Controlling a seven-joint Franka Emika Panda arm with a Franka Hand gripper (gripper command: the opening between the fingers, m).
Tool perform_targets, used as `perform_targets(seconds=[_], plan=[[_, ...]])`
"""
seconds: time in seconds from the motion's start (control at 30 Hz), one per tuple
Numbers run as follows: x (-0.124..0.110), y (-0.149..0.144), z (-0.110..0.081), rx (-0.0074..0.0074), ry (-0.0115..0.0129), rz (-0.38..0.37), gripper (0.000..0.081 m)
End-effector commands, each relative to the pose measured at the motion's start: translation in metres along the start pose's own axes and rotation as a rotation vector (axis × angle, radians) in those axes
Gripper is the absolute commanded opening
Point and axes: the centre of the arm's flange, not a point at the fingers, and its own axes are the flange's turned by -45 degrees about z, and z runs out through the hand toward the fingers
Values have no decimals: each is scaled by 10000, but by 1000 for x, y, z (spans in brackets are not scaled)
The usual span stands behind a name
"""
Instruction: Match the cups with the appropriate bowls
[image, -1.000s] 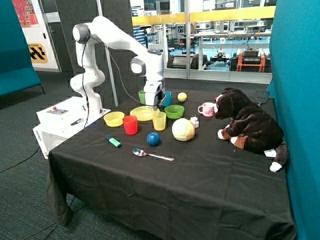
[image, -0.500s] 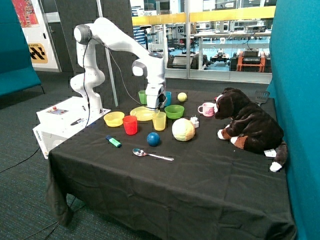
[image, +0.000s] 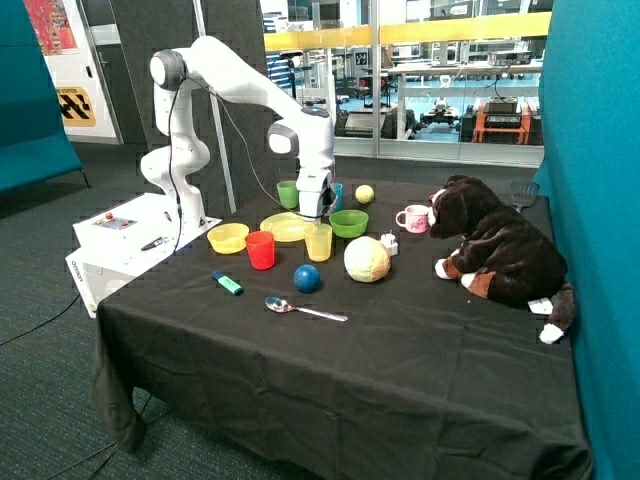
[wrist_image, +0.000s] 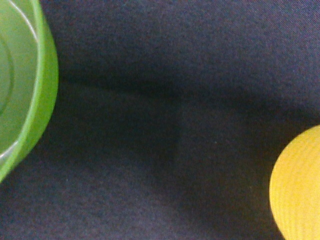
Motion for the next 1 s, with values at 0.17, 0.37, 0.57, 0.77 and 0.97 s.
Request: perform_targets(seconds=[0.17, 0.37, 0.57, 0.77, 0.97], plan=[[5, 0, 6, -4, -39, -103, 269], [3, -3, 12, -4, -39, -128, 264], [0, 2, 27, -5, -39, 140, 255], [1, 2, 26, -5, -39, 127, 60], [5, -1, 19, -5, -39, 43, 1]])
